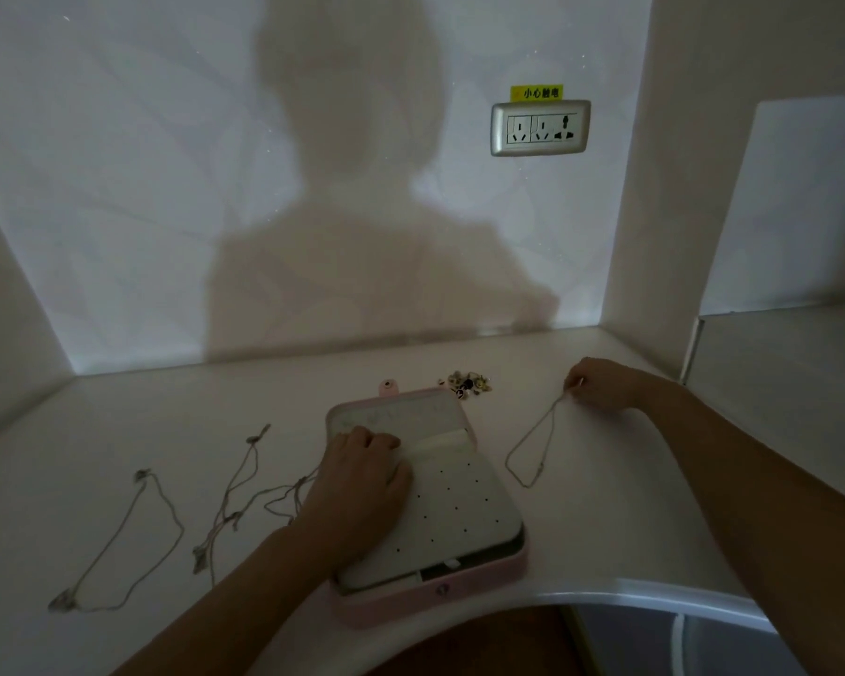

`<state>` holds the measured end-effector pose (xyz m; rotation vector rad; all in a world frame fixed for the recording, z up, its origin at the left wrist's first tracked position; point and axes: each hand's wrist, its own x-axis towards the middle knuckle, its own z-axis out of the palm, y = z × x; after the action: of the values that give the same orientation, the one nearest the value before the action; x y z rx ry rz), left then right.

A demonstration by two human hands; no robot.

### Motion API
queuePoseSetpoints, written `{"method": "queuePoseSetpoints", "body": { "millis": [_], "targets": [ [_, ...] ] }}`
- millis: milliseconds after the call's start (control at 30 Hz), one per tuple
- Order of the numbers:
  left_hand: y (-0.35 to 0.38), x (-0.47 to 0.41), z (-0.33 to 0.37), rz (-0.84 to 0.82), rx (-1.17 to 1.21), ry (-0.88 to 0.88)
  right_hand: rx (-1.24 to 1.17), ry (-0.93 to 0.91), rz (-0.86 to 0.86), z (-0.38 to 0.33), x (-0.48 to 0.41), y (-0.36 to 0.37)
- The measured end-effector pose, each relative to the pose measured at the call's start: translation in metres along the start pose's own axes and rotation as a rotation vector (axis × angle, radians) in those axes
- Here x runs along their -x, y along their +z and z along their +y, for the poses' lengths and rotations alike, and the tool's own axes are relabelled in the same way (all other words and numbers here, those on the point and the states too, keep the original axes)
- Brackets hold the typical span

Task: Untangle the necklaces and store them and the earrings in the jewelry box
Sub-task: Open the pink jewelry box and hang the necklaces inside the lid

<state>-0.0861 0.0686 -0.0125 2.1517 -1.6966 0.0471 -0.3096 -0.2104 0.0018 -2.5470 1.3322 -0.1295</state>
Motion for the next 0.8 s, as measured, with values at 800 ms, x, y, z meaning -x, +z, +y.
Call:
{"method": "queuePoseSetpoints", "body": {
  "millis": [800],
  "targets": [
    [-0.007,0.002,0.008,0.072,-0.011,0.020,-1.097,-0.316,0.048,-0.098,0.065,-0.090]
  ]
}}
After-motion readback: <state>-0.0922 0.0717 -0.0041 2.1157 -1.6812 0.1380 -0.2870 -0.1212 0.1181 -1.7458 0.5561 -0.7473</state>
